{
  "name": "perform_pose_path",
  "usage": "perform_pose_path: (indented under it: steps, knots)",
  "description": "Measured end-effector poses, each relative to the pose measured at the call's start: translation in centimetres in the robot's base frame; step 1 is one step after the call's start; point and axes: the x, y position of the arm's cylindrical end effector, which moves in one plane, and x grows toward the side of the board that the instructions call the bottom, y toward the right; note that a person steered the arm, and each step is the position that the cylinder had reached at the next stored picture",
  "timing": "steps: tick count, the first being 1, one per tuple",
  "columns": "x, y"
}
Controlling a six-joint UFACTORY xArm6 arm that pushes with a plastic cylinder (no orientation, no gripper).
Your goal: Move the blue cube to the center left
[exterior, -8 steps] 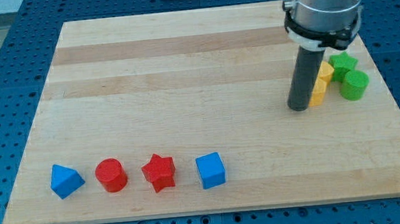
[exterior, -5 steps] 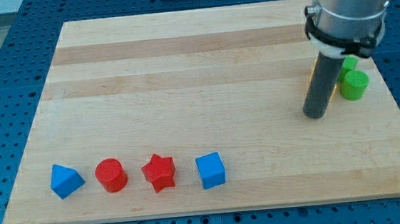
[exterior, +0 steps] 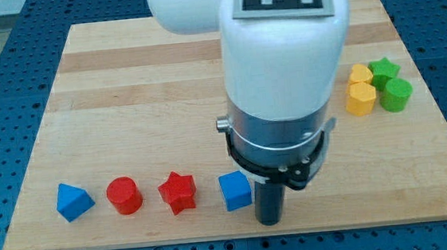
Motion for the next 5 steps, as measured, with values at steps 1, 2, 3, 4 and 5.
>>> perform_pose_path:
  steps: [1,2,3,4,5]
  knots:
    - [-1.2,-1.6]
    - [-2.3,-3.3]
    - [-3.7,-5.3]
    - [-5.3,-7.4]
    - [-7.1,-9.7]
